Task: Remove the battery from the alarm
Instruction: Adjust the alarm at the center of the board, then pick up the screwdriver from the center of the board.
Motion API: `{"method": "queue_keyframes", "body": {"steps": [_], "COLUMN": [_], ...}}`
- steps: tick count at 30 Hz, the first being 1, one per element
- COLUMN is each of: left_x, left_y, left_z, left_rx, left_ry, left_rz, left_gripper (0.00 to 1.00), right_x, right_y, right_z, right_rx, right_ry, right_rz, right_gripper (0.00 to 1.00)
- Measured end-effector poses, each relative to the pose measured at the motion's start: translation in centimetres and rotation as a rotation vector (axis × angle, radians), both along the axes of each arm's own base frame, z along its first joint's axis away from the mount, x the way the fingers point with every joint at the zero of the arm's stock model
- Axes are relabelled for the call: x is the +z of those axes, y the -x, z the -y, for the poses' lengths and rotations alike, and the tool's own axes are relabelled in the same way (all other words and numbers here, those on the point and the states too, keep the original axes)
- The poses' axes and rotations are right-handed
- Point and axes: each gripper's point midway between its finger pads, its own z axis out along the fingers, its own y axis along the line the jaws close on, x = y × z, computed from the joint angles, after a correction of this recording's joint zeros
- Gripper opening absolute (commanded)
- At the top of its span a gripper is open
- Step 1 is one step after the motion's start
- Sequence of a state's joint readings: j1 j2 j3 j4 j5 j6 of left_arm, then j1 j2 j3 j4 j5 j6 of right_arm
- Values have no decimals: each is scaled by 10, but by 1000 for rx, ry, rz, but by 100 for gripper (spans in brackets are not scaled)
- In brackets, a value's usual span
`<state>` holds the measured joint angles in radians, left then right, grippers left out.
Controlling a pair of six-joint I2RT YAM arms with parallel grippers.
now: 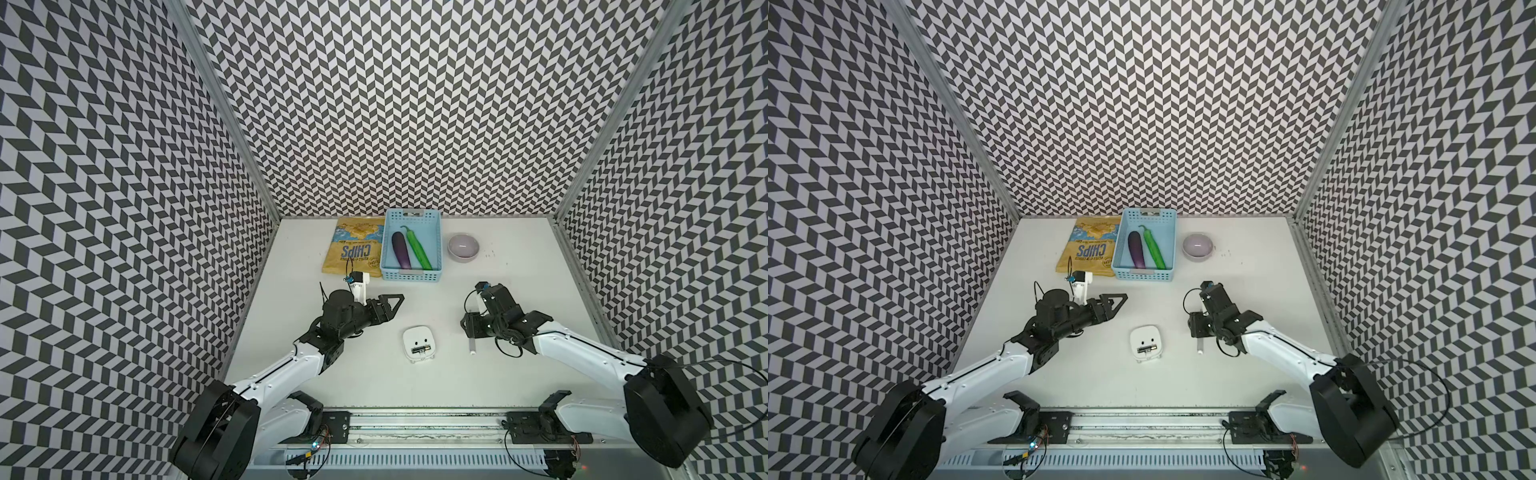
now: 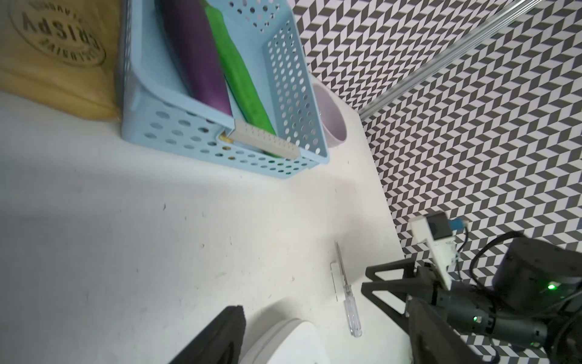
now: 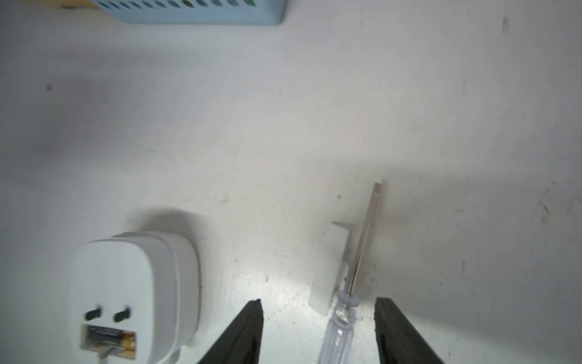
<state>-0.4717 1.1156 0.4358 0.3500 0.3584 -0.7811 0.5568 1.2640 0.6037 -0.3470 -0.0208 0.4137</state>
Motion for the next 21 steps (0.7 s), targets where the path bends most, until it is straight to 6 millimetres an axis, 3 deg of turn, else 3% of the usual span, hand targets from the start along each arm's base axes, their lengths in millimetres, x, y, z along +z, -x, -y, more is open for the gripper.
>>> {"method": "queue_keyframes", "body": {"steps": [5,8,16,21], "left_x": [6,2,5,11], "left_y": [-9,-9,-11,-11], "left_z": [3,3,-2,-6], "left_rx": [2,2,17,21], "left_ry": [-5,-11,-9,-16], "left_rz": [13,1,7,28], "left_gripper": [82,82,82,83], "right_x": [-26,-32,-35,-27], "right_y": [20,30,28,31], "right_z": [5,1,5,18], "right_rx": [-15,-2,-45,-79], "right_ry": [67,77,99,139], "right_rz": [-76,-94,-77,-62], "right_gripper": [52,44,8,7]}}
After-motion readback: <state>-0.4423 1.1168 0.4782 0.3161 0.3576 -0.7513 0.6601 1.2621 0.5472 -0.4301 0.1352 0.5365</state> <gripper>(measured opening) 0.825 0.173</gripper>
